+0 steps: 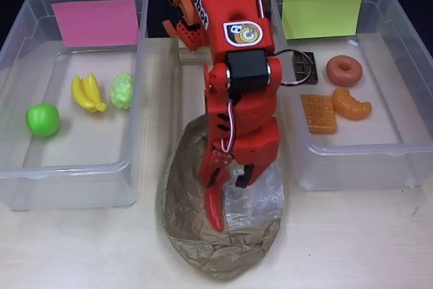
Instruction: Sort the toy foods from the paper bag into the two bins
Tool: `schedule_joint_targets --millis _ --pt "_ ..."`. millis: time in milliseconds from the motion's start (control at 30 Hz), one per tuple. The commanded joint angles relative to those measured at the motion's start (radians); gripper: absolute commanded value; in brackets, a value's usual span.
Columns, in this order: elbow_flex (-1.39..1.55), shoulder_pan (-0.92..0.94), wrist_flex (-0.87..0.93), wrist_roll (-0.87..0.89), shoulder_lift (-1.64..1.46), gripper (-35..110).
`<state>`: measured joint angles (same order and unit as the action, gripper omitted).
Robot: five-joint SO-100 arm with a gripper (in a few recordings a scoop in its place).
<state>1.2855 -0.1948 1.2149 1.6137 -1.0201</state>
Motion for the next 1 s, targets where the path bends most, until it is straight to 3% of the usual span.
schedule_joint_targets --millis 0,433,667,967 --pt "0.026 0.005 -0.017 0.021 -0.011 23" --pt "0.023 0.044 -0.091 -0.002 0.083 20" --pt "-0.002 0.049 -0.091 -0.011 0.112 3" --pt "-0.16 0.043 0.13 -0.103 0.071 0"
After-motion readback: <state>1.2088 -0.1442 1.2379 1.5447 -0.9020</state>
